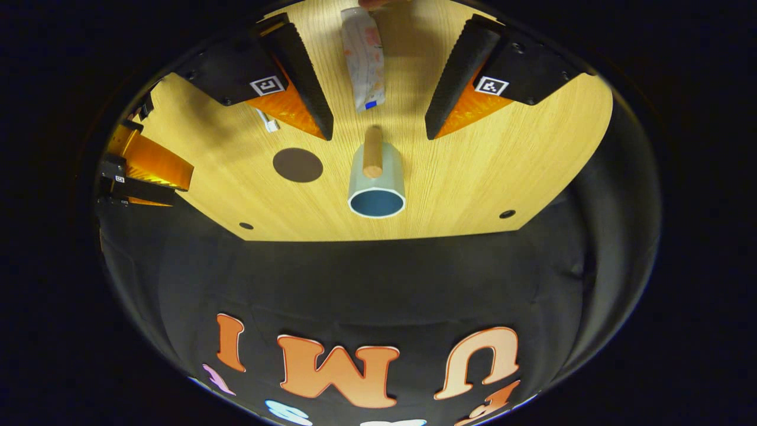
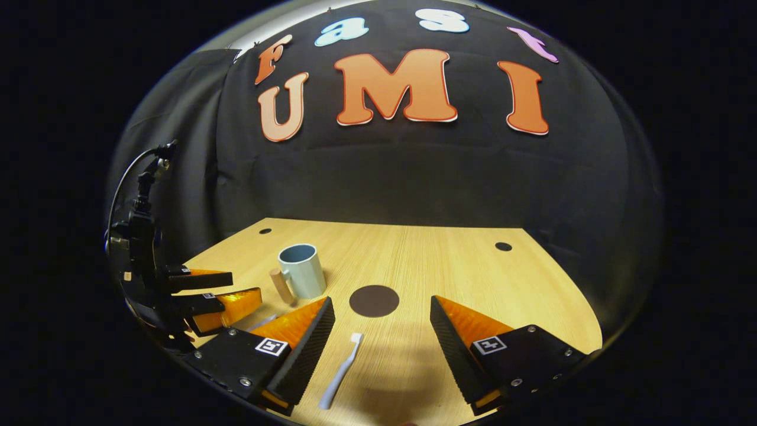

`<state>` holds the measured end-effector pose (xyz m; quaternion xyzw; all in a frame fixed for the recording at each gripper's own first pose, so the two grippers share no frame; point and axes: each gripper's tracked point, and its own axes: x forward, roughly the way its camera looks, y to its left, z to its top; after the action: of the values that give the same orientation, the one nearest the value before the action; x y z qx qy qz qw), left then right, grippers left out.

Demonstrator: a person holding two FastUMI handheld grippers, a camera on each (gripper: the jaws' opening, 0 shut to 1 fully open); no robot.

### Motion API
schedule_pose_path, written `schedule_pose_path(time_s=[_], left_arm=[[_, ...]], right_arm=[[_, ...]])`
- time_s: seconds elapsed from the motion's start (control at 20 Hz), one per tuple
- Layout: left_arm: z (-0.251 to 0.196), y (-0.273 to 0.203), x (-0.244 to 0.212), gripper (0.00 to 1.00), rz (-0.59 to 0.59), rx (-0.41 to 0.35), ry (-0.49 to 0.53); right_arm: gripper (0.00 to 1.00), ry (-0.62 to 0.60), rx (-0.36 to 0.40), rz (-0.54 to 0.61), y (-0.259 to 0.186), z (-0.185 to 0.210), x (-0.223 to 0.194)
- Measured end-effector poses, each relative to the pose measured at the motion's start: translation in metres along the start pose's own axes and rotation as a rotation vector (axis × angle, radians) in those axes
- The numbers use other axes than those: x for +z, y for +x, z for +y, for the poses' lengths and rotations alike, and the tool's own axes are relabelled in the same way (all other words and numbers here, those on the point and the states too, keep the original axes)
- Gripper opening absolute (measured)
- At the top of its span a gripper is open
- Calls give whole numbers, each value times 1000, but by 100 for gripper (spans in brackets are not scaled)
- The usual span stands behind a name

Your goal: Put the toothbrush and toothpaste on the desktop into the cup, then pick up the cup and place it on the coaster on the desktop.

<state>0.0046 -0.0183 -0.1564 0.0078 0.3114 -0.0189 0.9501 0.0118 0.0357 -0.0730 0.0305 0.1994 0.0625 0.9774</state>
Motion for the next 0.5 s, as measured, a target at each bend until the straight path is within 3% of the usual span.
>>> schedule_pose_path(time_s=[0.5], left_arm=[[1,2,-43,100,179,6,0]], right_arm=[[96,3,29,209,6,16,-54]])
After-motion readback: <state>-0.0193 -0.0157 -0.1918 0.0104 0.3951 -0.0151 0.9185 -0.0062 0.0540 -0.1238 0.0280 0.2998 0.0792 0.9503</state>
